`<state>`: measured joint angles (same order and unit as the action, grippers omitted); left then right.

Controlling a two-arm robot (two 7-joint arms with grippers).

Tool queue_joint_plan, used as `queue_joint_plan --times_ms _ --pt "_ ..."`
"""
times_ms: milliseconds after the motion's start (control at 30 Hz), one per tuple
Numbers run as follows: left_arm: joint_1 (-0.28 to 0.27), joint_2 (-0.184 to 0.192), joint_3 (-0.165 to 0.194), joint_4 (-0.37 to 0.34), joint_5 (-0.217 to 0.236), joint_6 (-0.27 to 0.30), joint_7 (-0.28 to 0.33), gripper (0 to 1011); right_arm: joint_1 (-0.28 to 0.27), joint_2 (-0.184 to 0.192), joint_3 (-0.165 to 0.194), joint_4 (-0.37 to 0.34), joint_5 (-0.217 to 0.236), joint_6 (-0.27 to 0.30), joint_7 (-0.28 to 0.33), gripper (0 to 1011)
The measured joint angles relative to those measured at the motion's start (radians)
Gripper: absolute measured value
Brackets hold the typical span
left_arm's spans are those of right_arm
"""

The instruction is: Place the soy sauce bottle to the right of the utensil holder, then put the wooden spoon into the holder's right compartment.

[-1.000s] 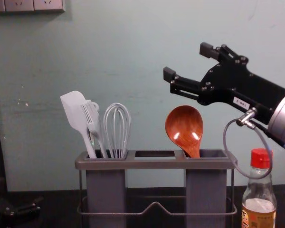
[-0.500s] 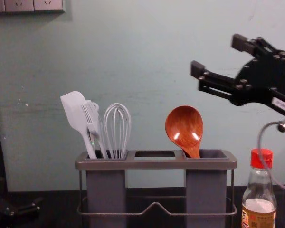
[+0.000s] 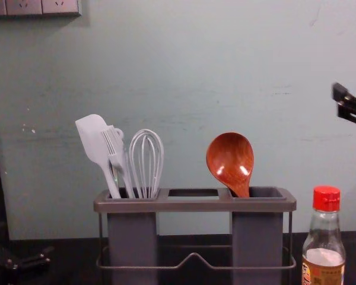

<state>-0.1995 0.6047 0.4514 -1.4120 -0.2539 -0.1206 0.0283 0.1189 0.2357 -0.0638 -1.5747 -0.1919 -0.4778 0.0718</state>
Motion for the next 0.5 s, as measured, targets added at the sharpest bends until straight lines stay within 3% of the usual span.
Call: queue_joint_plan --times_ms 500 --pt "0.0 0.0 0.0 0.0 0.0 0.0 0.0 1005 -0.033 -0.017 0.085 0.09 -0.021 0.056 -0.027 1002"
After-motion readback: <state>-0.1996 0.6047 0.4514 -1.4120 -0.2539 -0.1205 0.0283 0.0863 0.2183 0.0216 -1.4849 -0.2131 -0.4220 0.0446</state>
